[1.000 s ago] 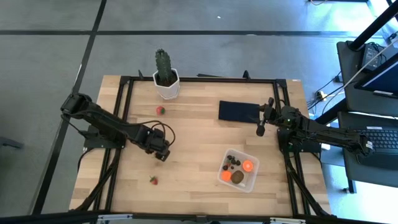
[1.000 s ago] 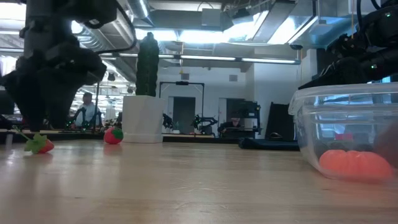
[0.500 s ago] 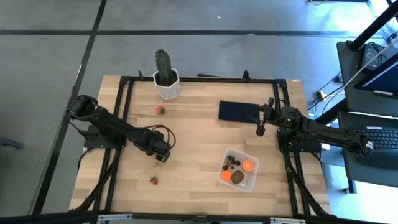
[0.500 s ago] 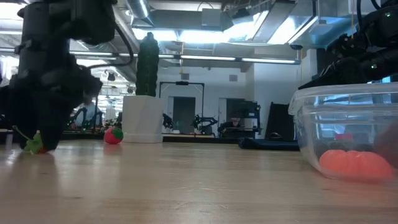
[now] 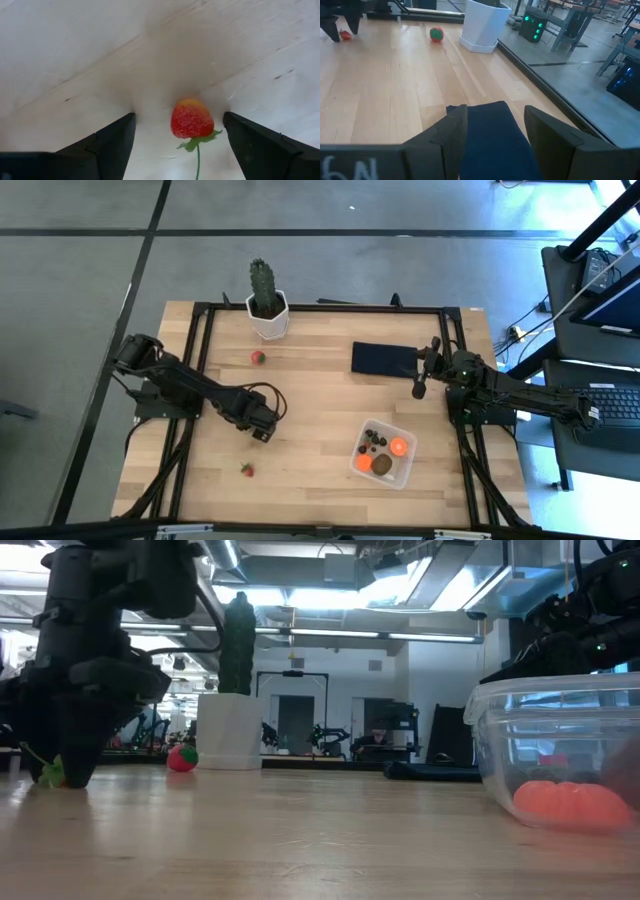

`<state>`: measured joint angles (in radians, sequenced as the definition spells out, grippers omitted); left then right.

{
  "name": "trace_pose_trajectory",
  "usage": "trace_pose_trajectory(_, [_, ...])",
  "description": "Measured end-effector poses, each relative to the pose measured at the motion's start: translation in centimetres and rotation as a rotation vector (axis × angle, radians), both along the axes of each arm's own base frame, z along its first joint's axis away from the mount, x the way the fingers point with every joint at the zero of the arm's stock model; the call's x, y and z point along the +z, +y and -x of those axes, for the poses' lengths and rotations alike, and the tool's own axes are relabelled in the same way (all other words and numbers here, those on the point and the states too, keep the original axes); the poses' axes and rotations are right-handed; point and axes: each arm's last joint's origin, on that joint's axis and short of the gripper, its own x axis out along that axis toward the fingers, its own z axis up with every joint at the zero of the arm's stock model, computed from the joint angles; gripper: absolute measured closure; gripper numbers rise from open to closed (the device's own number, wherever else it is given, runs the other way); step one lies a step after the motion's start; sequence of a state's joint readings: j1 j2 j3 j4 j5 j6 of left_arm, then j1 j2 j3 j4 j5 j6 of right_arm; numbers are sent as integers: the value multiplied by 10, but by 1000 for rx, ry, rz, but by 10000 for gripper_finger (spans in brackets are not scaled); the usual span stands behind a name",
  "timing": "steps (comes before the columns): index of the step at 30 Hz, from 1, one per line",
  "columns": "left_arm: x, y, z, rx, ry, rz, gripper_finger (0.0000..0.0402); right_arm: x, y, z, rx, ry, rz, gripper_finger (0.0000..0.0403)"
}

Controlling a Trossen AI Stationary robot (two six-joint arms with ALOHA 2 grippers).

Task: Pick and placing Produce into tupperware
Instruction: Put the middle strawberry into the transparent bin

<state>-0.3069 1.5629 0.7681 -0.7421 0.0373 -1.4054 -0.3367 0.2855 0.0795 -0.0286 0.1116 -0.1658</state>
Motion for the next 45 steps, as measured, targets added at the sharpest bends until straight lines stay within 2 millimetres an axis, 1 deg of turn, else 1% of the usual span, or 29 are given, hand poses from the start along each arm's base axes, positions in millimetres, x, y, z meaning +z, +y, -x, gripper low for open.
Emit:
trace_pose_trajectory(3, [1,-1,-1,-20,0,14,104,0,0,0,0,0,0,205])
trace_pose_trajectory(7, [2,-3,-1,-30,15,78,104,0,0,0,0,0,0,205])
trace_pose_trajectory(12, [2,-2,-1,-31,1,27,114,0,0,0,0,1,0,205])
trace_pose_trajectory(21, [2,3,-3,-13,-12,-12,157,0,0,0,0,0,0,205])
trace_pose_trajectory(39, [2,3,-4,-12,-16,-10,247,0,0,0,0,0,0,205])
trace_pose_trajectory(45, [2,3,-4,-12,-16,-9,283,0,0,0,0,0,0,205])
